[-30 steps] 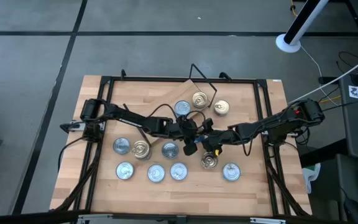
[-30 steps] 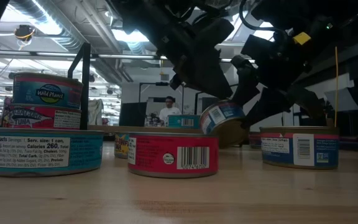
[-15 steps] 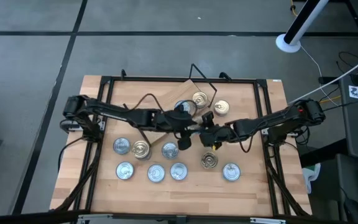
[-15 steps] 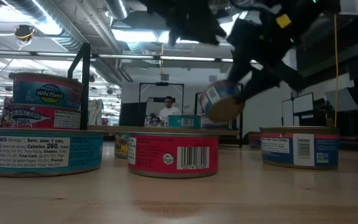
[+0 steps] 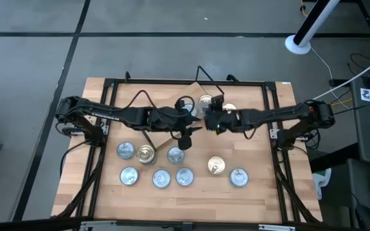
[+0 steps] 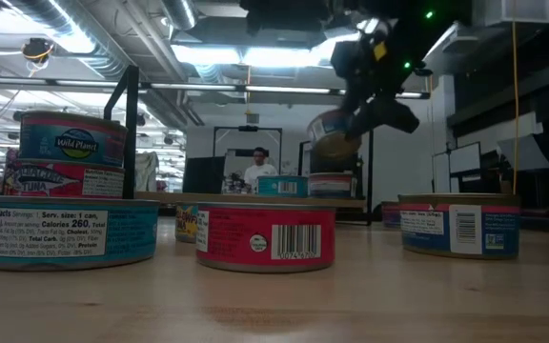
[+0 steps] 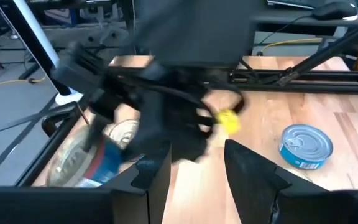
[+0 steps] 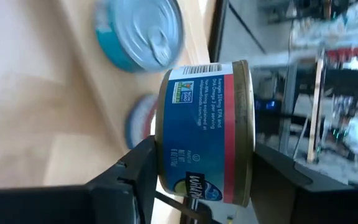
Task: Stack canned seafood by type on shelf
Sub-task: Stack the blue pink tuna can on top of the blue pink tuna can on the shelf
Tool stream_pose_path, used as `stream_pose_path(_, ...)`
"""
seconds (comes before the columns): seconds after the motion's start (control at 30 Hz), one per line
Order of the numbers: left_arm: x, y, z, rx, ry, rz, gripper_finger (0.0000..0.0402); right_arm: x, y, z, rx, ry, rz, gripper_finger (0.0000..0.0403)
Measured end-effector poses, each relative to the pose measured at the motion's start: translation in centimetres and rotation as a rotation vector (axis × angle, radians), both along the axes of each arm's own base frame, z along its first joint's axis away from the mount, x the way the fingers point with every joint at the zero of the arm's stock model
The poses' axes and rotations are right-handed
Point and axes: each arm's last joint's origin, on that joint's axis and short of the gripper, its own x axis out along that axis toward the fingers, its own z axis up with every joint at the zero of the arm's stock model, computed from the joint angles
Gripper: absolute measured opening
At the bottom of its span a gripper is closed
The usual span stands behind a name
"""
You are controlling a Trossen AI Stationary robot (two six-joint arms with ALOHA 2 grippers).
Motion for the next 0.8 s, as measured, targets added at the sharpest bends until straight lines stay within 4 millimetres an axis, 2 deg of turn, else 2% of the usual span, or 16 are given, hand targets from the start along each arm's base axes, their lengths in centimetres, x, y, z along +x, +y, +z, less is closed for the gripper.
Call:
stream_pose_path(0.2, 0.0, 0.0, -0.1, 0.003, 0.011, 0.003, 0.0145, -0.1, -2.9, -0.4, 0.113, -0.017, -0.014, 0.019)
stream_pose_path(0.37, -0.1, 0.0, -0.2, 0.004, 0.021, 0.004, 0.0145, 0.1, -4.5, -0.6, 0.127, -0.048, -0.047, 0.0191)
stream_pose_path(0.6, -0.1, 0.0, -0.2, 0.005, 0.022, 0.004, 0.0145, 0.6, -5.1, -0.8, 0.094, -0.049, -0.027, 0.0191)
stream_pose_path(0.8, -0.1, 0.0, -0.2, 0.004, 0.023, 0.004, 0.0145, 1.1, -5.3, -1.8, 0.063, 0.001, -0.015, 0.0191)
